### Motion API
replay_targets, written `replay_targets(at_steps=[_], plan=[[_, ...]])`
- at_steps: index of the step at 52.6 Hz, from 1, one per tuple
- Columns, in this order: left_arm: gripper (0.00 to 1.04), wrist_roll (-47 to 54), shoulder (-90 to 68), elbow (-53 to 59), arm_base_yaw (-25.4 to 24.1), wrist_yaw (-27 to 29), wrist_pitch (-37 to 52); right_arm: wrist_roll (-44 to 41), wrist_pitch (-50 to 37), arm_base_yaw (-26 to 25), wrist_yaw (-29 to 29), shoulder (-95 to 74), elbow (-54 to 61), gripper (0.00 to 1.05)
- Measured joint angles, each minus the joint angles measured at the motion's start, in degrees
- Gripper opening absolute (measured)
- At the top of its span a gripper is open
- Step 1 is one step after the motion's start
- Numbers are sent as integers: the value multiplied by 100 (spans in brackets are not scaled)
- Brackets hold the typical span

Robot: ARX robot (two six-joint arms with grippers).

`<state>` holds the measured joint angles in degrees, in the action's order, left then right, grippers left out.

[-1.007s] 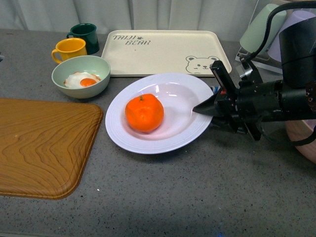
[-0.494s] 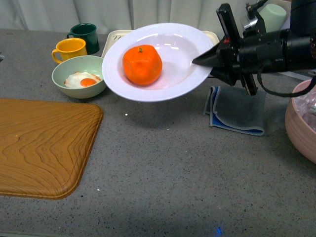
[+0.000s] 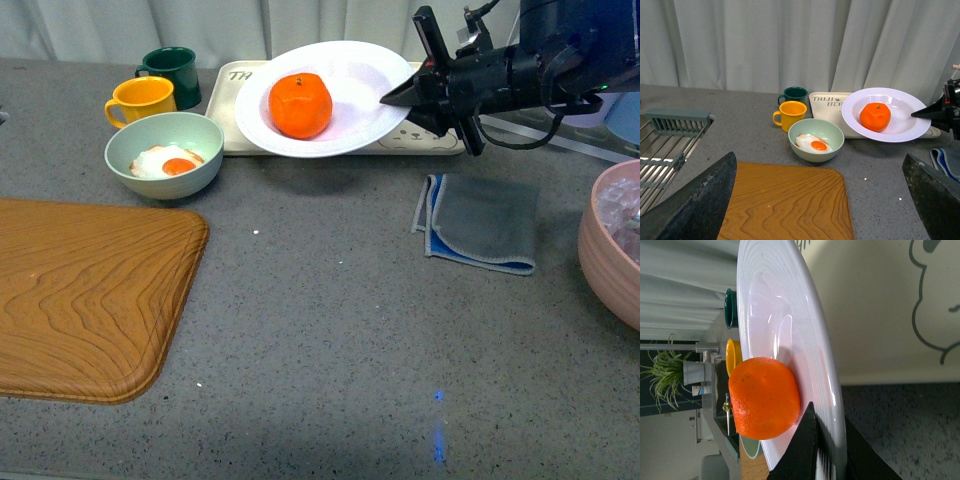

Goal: Place orange and plate with both arms

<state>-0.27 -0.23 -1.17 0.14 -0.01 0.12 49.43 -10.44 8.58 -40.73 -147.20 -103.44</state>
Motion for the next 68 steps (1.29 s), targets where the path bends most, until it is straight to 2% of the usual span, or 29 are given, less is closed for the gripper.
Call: replay_targets(at_steps=[11,29,33,39,46,50,57,68], plan=[[98,0,0,0,2,0,0,46,1023,-50,133,-1130,-2017,3],[98,0,0,0,2,0,0,46,2566,-129,308,-2527,-4669,3],[98,0,0,0,2,0,0,-17,2616,-129,345,-2570,-4789,12],[98,0,0,0,2,0,0,-98,2201,-125,450,-2214,-4138,29],[98,0,0,0,0,2,0,-511,1759,-131,664,-1283,-2643,54],[98,0,0,0,0,0,0,-866,1550,-140,868,-560,-1650,72],[98,0,0,0,2,0,0,-1117,1200,-188,872,326,-435,96],[98,0,0,0,2,0,0,-1394,649,-245,990,1510,1228,95]])
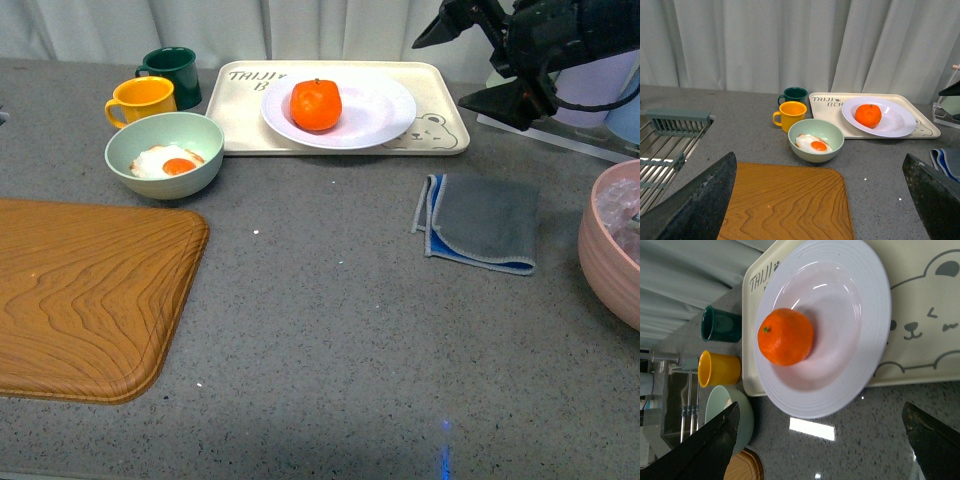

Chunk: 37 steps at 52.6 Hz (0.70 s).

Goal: Place orange and plate with both arms

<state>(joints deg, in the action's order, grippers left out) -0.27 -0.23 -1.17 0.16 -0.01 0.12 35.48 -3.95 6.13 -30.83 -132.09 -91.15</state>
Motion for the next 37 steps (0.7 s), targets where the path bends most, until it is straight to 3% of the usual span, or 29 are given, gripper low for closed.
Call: replay_targets(at_steps=[6,8,10,12,15,20,30,37], plan=[[98,0,0,0,-2,0,0,-310,-264,-4,313,737,938,95],[98,0,0,0,0,0,0,-619,-1008,39,857,898,1351,91],[98,0,0,0,0,0,-2,-1340,-2562,85,2251,1078,2033,82],[98,0,4,0,-2,-2,-2,-2070,-3886,98,3126,1285,2756,73],[98,0,2,0,-2,4,-4,-2712,-4913,85,3611,1582,3486,63],[98,0,2,0,0,4,-4,-3220,-5886,-20,3659,2286,4498,45],[98,0,2,0,0,2,-4,-3493,-6299,-208,3508,3517,6214,1],[98,0,2,0,0,2,-4,-3528,-6343,-280,3410,4334,7060,1]])
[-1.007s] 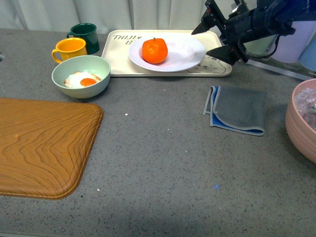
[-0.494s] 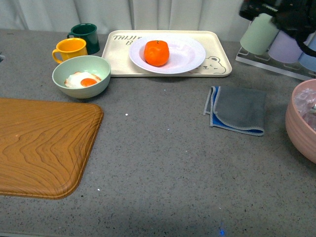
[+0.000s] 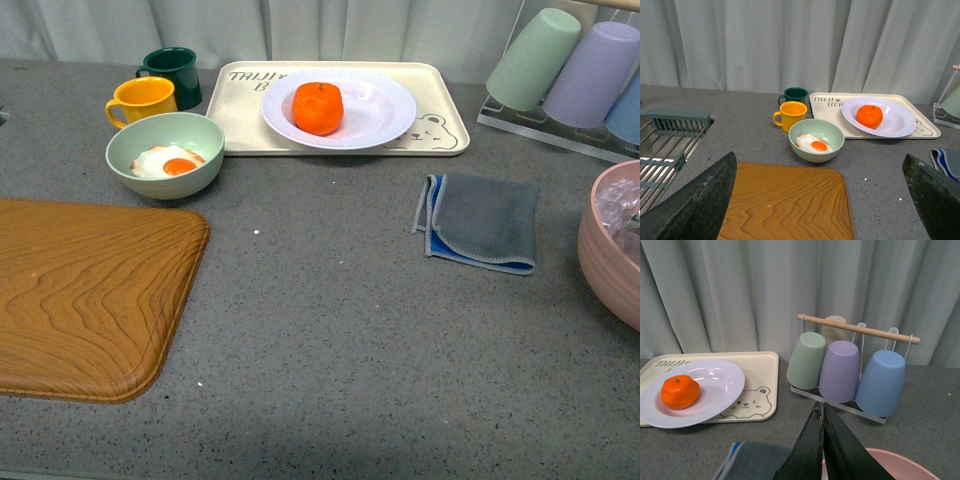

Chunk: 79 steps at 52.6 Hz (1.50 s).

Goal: Place orange and plate with both arms

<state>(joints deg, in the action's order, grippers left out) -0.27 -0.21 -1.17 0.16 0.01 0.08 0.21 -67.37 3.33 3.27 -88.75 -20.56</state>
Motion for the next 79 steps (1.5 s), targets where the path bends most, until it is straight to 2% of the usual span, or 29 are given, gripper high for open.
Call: replay_targets(at_steps=[4,10,27,36,47,79], plan=[[98,0,0,0,-2,0,0,-4,28,-184,-275,396,354,1],[98,0,0,0,0,2,0,-2,162,-330,-286,894,728,1],[98,0,0,0,0,0,0,-2,988,-330,-310,2494,1526,1],[98,0,0,0,0,0,0,-2,1436,-330,-310,3145,1705,1],[98,0,0,0,0,0,0,-2,2562,-330,-315,4518,1961,1],[98,0,0,0,0,0,0,-2,4356,-330,-319,6494,2026,1]])
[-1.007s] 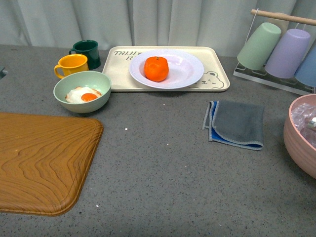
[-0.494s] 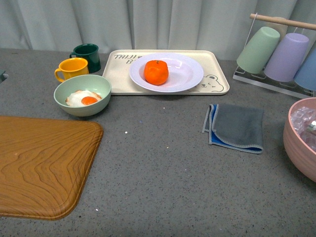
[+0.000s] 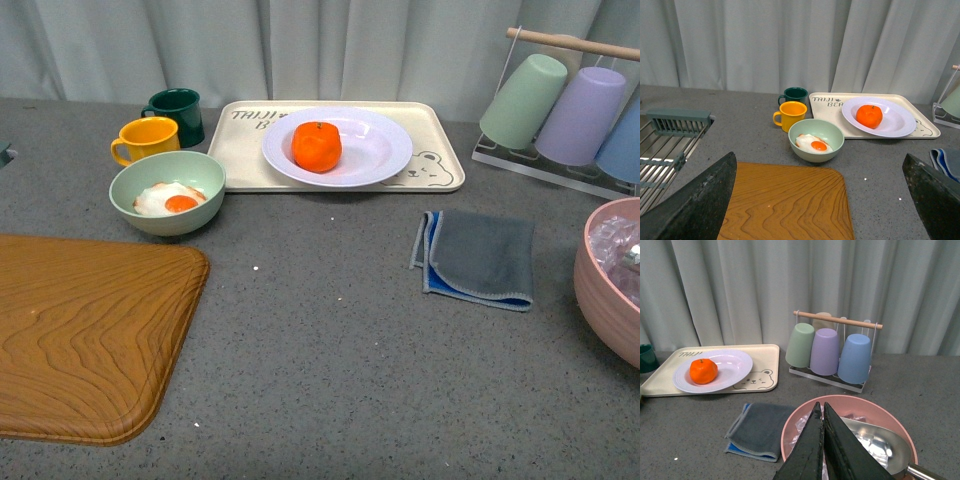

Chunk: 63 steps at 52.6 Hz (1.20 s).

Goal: Place orange and plate with both arms

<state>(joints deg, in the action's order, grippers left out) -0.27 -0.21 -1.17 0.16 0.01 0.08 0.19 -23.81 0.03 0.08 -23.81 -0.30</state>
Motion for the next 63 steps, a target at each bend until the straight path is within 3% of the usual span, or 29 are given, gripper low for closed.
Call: replay_targets(at_steps=[38,43,49,63], plan=[[98,0,0,0,0,0,0,0,1399,0,-2,1419,0,1],[98,0,2,0,0,0,0,-2,2273,0,-17,2087,-4,1],[98,0,2,0,0,0,-2,-2,2363,0,-15,2352,-4,1],[98,0,2,0,0,0,-4,-9,2371,0,-15,2356,-4,52]])
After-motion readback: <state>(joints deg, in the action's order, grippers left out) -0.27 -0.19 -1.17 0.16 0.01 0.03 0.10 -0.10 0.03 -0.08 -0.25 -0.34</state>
